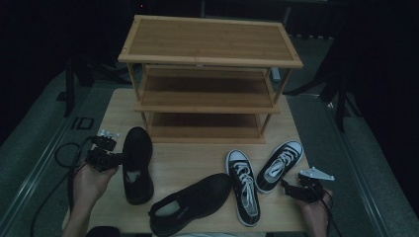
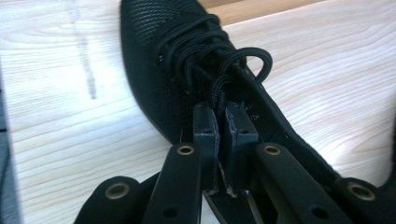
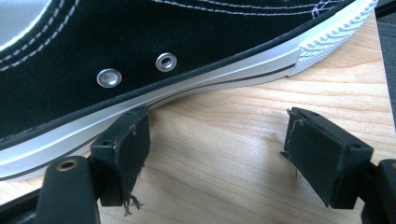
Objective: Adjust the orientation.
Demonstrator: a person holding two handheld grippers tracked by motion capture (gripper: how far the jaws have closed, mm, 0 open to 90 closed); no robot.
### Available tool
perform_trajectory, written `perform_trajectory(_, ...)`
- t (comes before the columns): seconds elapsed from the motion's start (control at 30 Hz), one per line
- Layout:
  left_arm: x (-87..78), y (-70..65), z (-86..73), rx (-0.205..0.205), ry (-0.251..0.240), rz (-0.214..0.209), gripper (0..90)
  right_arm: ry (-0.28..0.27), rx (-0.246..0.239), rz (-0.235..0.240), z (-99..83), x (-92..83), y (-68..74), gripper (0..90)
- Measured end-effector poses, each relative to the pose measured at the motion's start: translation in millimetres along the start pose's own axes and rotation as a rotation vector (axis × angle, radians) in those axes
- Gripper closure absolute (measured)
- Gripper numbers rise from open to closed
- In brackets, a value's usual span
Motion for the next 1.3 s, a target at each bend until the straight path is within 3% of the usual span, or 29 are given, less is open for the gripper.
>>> perform_trajectory(0.2,-5.8,11.7,-1.9,-0.002,0.031,0.019,85.5,0.000,0.000,0.000,0.0,0.0,0.0,22.3)
perform_trajectory(0.27,-4.9,11.2,-1.7,-0.008,0.037,-0.001,85.3,0.000,0.000,0.000,0.0,0.0,0.0,22.3)
perform_trajectory(0.43,-1.8,8.0,-0.5,-0.011,0.064,-0.003,82.7,0.000,0.000,0.000,0.0,0.0,0.0,22.3)
perform_trajectory(0.5,0.8,6.3,-0.7,-0.015,0.077,-0.005,80.4,0.000,0.000,-0.001,0.0,0.0,0.0,22.3)
perform_trajectory(0.6,7.7,6.9,-6.0,-0.016,0.140,0.032,75.7,0.000,0.000,-0.001,0.0,0.0,0.0,22.3)
perform_trajectory(0.7,14.1,11.9,-9.2,-0.018,0.172,0.065,73.1,0.000,0.000,0.000,0.0,0.0,0.0,22.3)
perform_trajectory(0.8,19.8,17.5,-8.0,-0.043,0.168,0.057,73.1,0.000,0.001,-0.001,0.0,-0.1,0.0,22.3)
perform_trajectory(1.0,28.3,24.2,-6.5,-0.039,0.204,0.054,70.4,0.000,0.000,-0.001,0.0,0.0,0.0,22.3)
perform_trajectory(1.2,26.1,26.0,-7.6,-0.012,0.225,0.054,83.9,0.000,0.001,0.000,0.0,-0.1,0.1,22.3)
perform_trajectory(1.3,24.5,26.6,-8.2,-0.006,0.226,0.044,85.0,0.000,0.001,0.000,0.0,-0.1,0.0,22.3)
Point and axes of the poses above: each handheld gripper's, and its own axes: x roughly forward along the jaws, z roughly out of its top, y roughly to its left, the point moved 9 cm from there along x, roughly forward along the jaws, and after that the axes turned 14 degrees about -z, right-handed, at the moved point
